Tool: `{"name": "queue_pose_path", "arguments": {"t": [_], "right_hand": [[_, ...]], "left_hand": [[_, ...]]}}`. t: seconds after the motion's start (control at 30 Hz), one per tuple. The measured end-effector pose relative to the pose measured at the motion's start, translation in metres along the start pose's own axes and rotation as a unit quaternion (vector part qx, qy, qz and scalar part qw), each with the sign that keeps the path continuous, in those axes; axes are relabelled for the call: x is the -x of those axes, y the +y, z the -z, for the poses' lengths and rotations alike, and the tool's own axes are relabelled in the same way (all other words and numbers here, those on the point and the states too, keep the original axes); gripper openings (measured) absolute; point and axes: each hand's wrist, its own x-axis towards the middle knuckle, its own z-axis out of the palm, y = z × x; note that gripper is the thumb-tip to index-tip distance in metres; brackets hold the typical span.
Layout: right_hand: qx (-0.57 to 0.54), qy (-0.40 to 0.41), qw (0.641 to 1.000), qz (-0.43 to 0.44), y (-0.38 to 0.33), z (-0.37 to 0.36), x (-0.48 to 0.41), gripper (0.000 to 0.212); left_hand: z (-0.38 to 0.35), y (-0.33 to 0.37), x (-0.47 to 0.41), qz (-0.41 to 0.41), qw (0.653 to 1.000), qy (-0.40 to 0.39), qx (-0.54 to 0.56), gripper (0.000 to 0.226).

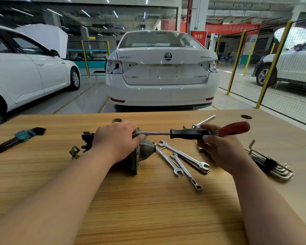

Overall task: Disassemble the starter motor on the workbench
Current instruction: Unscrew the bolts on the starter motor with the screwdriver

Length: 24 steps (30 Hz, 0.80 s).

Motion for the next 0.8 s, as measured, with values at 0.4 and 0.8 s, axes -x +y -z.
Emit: {"name": "queue_pose_path", "arguments": {"t": [0.4,0.8], "right_hand": [[0.259,0.163,0.950,-0.052,0.016,-0.011,-0.006,0.055],[0.146,0.047,0.984,0.092,0.002,-0.008,0.006,0.015]], "left_hand": [[0.007,-0.009,-0.004,-0.020,0.996,-0.070,0.041,0.038],[0.006,-0.020,0.004,0.031,0.998,-0.051,-0.032,0.071]]}}
